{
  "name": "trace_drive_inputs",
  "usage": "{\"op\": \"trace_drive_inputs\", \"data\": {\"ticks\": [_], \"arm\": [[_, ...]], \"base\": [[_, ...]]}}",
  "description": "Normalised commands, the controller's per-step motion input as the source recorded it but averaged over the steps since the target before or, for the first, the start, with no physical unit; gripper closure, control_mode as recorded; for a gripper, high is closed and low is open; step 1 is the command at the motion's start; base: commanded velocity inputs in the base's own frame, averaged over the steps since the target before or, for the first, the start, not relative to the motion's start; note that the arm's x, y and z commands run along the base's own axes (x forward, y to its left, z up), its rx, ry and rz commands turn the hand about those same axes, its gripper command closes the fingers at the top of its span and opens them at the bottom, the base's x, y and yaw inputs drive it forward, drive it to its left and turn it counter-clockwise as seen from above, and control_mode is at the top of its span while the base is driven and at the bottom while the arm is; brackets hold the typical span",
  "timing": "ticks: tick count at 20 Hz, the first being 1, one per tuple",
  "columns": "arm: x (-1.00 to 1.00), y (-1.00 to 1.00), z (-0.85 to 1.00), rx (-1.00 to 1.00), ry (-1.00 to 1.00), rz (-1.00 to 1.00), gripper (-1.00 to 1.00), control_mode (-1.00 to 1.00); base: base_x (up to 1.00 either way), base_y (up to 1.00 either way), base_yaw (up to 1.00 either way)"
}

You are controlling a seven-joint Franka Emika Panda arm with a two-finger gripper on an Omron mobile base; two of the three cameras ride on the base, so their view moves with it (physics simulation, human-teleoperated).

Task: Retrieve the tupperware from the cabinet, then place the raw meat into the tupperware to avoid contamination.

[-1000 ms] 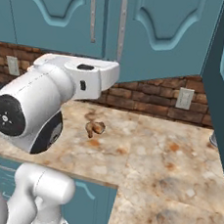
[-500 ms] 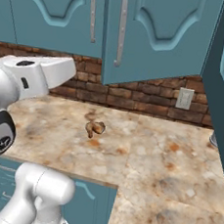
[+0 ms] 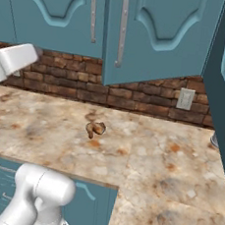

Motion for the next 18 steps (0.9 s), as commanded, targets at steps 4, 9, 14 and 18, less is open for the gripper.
{"op": "trace_drive_inputs", "data": {"ticks": [4,9,14,18], "arm": [[0.0,0.36,0.02,-0.18,0.21,-0.08,-1.0,-1.0],[0.02,0.27,0.05,-0.2,0.23,-0.05,-1.0,-1.0],[0.07,0.06,0.0,-0.26,0.22,-0.09,-1.0,-1.0],[0.09,0.0,-0.15,-0.25,0.2,-0.13,-1.0,-1.0]], "base": [[0.0,0.0,0.0],[0.0,0.0,0.0],[0.0,0.0,0.0],[0.0,0.0,0.0]]}}
